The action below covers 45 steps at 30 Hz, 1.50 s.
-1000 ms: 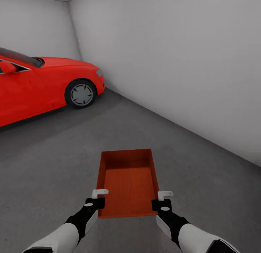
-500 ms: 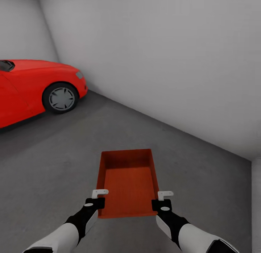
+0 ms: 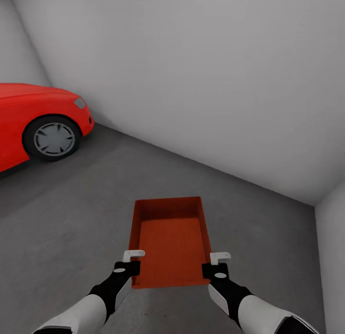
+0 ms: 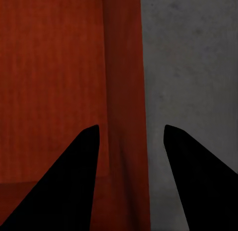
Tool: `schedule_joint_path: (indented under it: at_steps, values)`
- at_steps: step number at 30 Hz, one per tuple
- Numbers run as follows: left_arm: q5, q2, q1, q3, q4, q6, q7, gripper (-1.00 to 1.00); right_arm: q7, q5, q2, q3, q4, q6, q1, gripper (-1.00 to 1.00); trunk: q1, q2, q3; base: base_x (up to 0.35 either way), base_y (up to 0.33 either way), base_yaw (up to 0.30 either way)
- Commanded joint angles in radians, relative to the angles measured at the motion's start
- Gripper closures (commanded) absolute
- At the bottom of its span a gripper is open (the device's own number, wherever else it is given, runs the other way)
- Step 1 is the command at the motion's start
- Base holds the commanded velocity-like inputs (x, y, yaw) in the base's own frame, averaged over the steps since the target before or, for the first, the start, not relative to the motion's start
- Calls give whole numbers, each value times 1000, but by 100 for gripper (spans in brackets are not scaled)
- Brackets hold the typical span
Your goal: Move the two storage containers from the living room to the garage. In the garage, place one container on the floor and stack the other container on top of it (either order is fine).
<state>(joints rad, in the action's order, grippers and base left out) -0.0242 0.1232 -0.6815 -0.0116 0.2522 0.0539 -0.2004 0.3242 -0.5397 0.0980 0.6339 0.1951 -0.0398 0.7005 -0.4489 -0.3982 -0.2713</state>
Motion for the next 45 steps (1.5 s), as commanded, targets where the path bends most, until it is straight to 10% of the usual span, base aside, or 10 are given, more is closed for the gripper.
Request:
schedule_joint_path:
  at_steps: [1, 45]
  values:
    - [39, -94, -1, -27, 7, 1, 29, 100, -31, -28, -36, -26, 0, -2, 1, 100, -1, -2, -2, 322, 0, -20]
    - [39, -93, -1, -27, 7, 3, 29, 100, -30, -28, -35, -26, 0, -2, 1, 100, -1, -2, -2, 322, 0, -248]
